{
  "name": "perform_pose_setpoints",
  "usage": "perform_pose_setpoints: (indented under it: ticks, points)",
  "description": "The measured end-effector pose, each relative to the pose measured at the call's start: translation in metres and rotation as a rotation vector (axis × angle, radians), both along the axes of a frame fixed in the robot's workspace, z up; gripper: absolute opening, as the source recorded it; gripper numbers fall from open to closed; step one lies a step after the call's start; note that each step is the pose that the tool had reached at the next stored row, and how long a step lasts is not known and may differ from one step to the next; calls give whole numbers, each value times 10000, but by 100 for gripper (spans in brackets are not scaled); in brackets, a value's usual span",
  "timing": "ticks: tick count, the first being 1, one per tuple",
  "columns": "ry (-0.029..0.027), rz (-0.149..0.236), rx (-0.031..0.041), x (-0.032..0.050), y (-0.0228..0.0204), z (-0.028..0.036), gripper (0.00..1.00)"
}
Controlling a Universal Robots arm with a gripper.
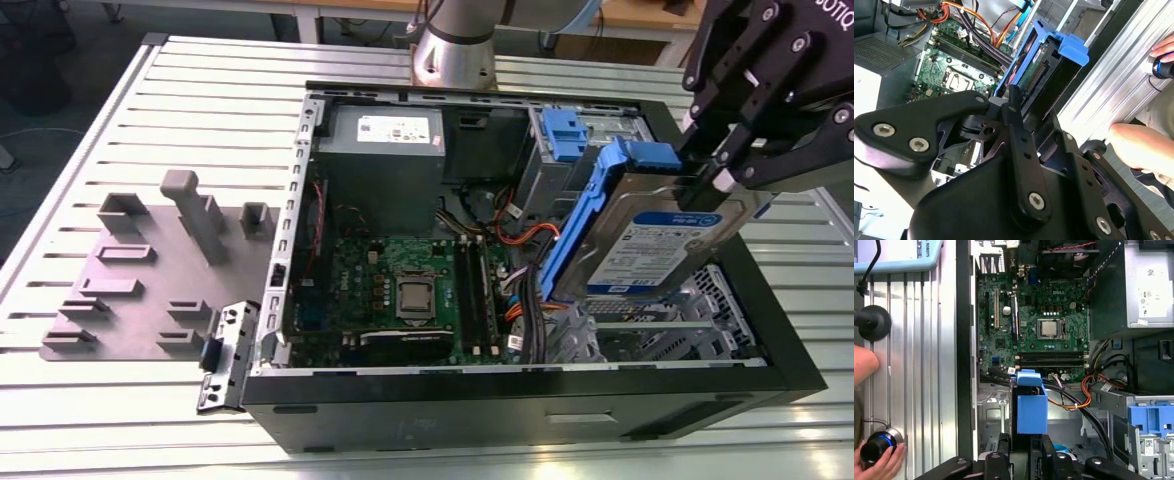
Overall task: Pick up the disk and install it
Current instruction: 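Insert the disk into the insertion slot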
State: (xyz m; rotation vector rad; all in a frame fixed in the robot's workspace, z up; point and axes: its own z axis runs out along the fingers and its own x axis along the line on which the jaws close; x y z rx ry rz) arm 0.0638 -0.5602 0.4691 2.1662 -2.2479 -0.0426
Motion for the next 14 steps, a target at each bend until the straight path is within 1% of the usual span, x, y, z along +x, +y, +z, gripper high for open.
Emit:
perform_pose_setpoints:
  ticks: [2,14]
  points:
    - [0,-1,-1,1,0,0,35]
    - [10,0,0,79,0,0,35]
